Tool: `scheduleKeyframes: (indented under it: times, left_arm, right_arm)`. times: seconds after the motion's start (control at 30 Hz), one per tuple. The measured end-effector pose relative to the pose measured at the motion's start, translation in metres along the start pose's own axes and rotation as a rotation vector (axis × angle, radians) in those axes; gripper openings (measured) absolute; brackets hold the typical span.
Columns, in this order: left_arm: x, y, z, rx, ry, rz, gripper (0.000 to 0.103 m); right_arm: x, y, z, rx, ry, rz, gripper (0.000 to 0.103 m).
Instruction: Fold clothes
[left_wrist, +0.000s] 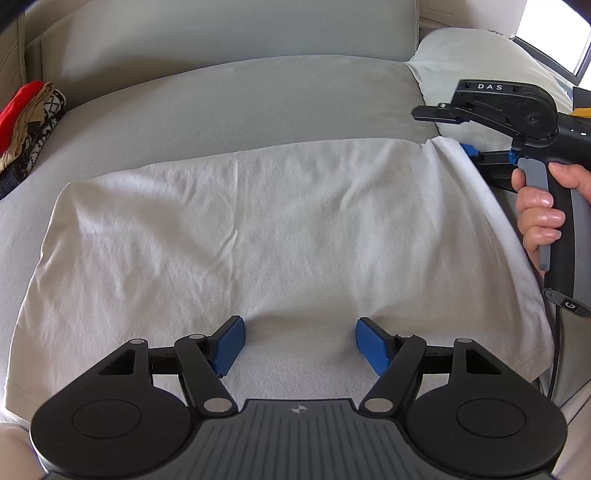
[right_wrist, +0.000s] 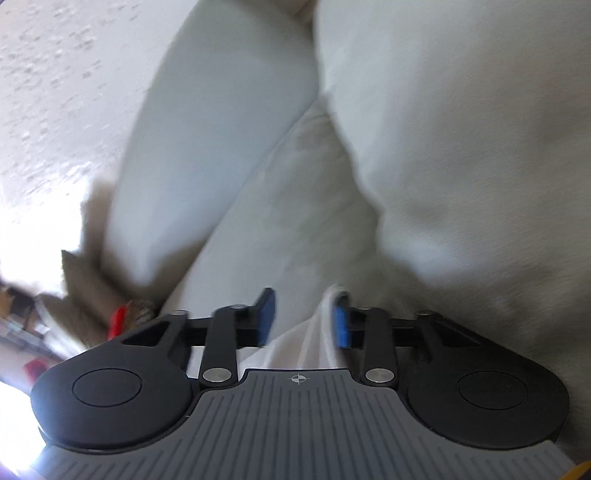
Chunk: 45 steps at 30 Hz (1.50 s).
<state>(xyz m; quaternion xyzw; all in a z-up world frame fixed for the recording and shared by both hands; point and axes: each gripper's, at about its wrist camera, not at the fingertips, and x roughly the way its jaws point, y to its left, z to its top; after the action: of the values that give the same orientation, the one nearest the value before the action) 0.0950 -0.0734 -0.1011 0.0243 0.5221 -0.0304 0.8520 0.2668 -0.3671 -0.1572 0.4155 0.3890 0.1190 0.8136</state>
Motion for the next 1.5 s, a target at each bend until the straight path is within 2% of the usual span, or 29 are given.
scheduleKeyframes:
  times: [0.03, 0.1, 0.3, 0.43, 0.57, 0.67, 0.7, 0.77, 0.83, 0.9, 0.97, 1.1, 1.2, 1.23, 1.27, 1.3, 1.33, 1.37, 1.4, 1.47, 1.5]
  left_arm:
    - [0.0, 0.0, 0.0, 0.0, 0.0, -0.001, 0.07]
    - [0.0, 0.001, 0.0, -0.001, 0.001, -0.004, 0.07]
    - [-0.001, 0.002, 0.0, -0.002, -0.001, -0.009, 0.07]
    - [-0.001, 0.002, 0.0, -0.002, -0.003, -0.01, 0.07]
    - [-0.001, 0.002, -0.001, -0.001, -0.005, -0.011, 0.07]
    - [-0.002, 0.001, -0.001, -0.001, -0.006, -0.012, 0.07]
    - [-0.002, 0.001, -0.001, -0.001, -0.007, -0.013, 0.07]
    - [-0.002, 0.001, -0.001, -0.001, -0.007, -0.013, 0.07]
    - [-0.002, 0.001, -0.002, -0.001, -0.008, -0.014, 0.07]
    - [-0.002, 0.001, -0.002, -0.001, -0.008, -0.015, 0.07]
    - [-0.003, 0.001, -0.002, 0.0, -0.009, -0.015, 0.07]
    - [-0.002, 0.001, -0.002, 0.0, -0.008, -0.014, 0.07]
    - [-0.002, 0.001, -0.001, 0.002, -0.009, -0.011, 0.07]
    - [-0.001, 0.001, -0.001, 0.002, -0.009, -0.01, 0.07]
    - [-0.001, 0.001, -0.001, 0.002, -0.009, -0.01, 0.07]
    - [-0.001, 0.001, -0.001, 0.001, -0.008, -0.01, 0.07]
    - [0.0, 0.0, 0.0, 0.001, -0.008, -0.01, 0.07]
    - [0.0, 0.0, 0.0, 0.001, -0.007, -0.009, 0.07]
    - [0.0, 0.0, 0.0, 0.001, -0.006, -0.009, 0.07]
    - [-0.001, 0.0, 0.0, 0.004, -0.008, -0.009, 0.07]
    - [-0.002, 0.0, -0.001, 0.005, -0.01, -0.009, 0.07]
  right_arm:
    - [-0.002, -0.001, 0.0, 0.013, -0.014, -0.026, 0.014]
    - [-0.004, -0.001, 0.001, 0.029, -0.033, -0.068, 0.009]
    - [-0.007, 0.016, -0.004, -0.041, -0.049, -0.221, 0.007]
    - [-0.014, 0.02, -0.002, -0.06, -0.038, -0.238, 0.009]
    - [-0.028, 0.015, 0.005, -0.036, -0.067, -0.171, 0.014]
    - [-0.029, 0.017, 0.008, -0.055, -0.064, -0.146, 0.022]
    - [-0.027, 0.019, 0.008, -0.071, -0.055, -0.149, 0.03]
    - [-0.025, 0.023, 0.01, -0.102, -0.037, -0.155, 0.038]
    - [-0.029, 0.03, 0.01, -0.138, -0.076, -0.189, 0.053]
    - [-0.035, 0.034, 0.011, -0.17, -0.116, -0.227, 0.057]
    - [-0.039, 0.034, 0.014, -0.148, -0.126, -0.212, 0.058]
    - [-0.047, 0.026, 0.017, -0.09, -0.118, -0.115, 0.06]
    - [-0.025, 0.033, 0.014, -0.054, -0.003, 0.064, 0.056]
    - [-0.017, 0.031, 0.014, -0.034, 0.047, 0.089, 0.052]
    - [-0.007, 0.029, 0.013, -0.021, 0.094, 0.064, 0.05]
    - [0.002, 0.026, 0.013, -0.024, 0.132, 0.001, 0.034]
    - [0.005, 0.025, 0.012, -0.045, 0.113, -0.087, 0.002]
    - [0.008, 0.023, 0.011, -0.067, 0.091, -0.177, 0.001]
    - [0.003, 0.027, 0.011, -0.106, 0.021, -0.259, 0.0]
    - [-0.014, 0.043, 0.009, -0.182, -0.115, -0.333, 0.001]
    - [-0.026, 0.05, 0.008, -0.21, -0.167, -0.351, 0.01]
